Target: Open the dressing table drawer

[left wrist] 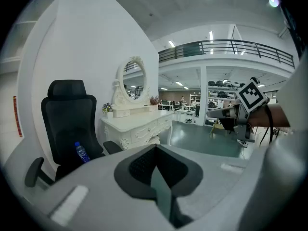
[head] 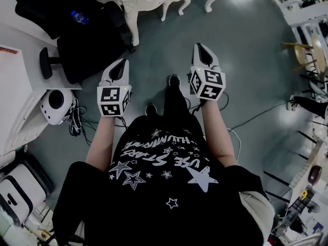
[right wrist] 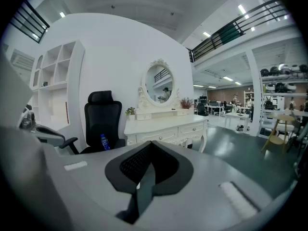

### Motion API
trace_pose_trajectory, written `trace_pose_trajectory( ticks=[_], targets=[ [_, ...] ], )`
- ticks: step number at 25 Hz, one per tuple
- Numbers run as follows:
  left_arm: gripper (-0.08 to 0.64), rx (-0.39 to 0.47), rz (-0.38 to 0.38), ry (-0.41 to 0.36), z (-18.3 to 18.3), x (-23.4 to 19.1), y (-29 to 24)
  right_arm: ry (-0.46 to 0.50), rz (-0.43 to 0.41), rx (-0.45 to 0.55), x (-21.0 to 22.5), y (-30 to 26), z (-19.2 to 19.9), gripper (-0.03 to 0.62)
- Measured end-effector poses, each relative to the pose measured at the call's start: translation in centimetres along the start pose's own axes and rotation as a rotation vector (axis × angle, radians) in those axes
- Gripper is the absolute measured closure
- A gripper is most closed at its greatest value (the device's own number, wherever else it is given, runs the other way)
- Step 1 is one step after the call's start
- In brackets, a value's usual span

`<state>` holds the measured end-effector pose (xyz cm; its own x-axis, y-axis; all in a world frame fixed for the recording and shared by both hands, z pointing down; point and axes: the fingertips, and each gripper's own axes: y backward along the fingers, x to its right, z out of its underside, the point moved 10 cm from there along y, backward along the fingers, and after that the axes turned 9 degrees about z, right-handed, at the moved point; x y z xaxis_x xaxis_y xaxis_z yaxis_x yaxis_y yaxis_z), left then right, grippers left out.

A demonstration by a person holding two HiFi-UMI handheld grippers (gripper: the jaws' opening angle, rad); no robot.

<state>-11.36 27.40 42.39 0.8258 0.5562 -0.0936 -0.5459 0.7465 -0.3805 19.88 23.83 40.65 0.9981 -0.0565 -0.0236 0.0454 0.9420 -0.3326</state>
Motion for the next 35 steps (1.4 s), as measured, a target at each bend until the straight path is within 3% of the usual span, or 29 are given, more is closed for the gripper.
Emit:
trace_pose_trajectory(
  ticks=[13, 25, 35],
  targets=[
    [0.559, 0.028, -0.023, 0.020, 0.0, -0.7, 0.9, 0.026, -0.023, -0.007, -0.9, 0.0, -0.5, 0.568],
    [0.559, 0.017, -0.036, 0.079, 2.0, -1.0, 2.4, -0.026, -0.032, 0.007, -1.8, -0.2, -0.6, 0.563],
    [0.558, 0.051, -0.078, 0.074, -0.4, -1.0, 0.4, -0.046, -0.098, 0.020, -0.4, -3.3, -2.4, 0.362]
  ],
)
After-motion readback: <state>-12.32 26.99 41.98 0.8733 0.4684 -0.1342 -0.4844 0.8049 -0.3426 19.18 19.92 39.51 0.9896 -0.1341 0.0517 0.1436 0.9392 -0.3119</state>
